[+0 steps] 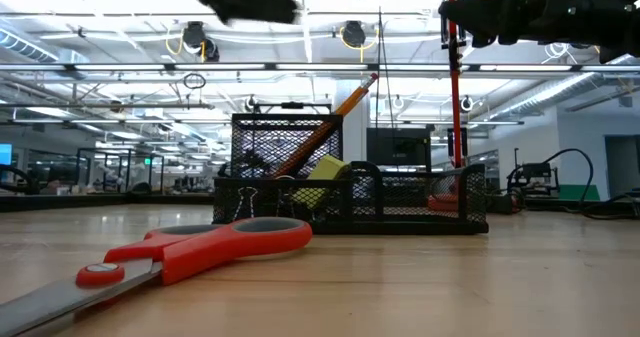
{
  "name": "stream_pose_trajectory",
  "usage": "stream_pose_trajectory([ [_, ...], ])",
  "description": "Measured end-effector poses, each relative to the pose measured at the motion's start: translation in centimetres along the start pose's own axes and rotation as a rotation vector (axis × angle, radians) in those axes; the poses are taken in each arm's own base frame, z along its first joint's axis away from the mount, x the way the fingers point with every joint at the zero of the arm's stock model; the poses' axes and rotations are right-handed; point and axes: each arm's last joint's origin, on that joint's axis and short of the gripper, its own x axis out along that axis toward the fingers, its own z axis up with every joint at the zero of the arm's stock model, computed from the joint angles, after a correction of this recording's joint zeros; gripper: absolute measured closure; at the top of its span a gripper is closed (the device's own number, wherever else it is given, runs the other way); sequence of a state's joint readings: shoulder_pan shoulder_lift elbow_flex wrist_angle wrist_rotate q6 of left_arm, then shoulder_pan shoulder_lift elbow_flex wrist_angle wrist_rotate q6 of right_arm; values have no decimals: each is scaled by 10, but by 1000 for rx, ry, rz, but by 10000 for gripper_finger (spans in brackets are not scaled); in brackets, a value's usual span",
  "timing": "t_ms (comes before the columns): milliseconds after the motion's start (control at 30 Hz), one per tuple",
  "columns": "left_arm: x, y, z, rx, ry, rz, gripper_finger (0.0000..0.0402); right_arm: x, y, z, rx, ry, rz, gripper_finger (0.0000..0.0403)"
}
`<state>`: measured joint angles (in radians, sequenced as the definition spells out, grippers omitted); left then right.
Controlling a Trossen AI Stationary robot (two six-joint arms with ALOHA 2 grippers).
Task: Pick and place office supplies into organizer
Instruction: Put the black pen into the black desk organizer
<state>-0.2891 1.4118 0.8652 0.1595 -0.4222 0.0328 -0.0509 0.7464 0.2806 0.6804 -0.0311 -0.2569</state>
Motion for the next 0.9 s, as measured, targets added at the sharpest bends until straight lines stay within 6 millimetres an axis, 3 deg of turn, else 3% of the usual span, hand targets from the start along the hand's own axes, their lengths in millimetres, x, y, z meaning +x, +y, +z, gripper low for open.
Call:
stream_pose_trajectory([
  [133,-37,-7,23,-45,279,49,275,0,0,0,-27,0,-1,399],
  [233,-60,-13,29,-157,437,64,275,0,0,0,-27,3,-1,399],
  [367,-83,-29,12,-392,728,49,275,0,1,-2,-25,23,4,399],
  [500,-102,-58,-7,-622,931,40,275,0,1,-3,-25,28,5,399],
  [767,-107,-116,-46,-713,982,173,275,0,1,-3,-24,36,7,399],
  [900,-99,-129,-66,-690,1036,245,275,0,1,-3,-18,35,7,399],
])
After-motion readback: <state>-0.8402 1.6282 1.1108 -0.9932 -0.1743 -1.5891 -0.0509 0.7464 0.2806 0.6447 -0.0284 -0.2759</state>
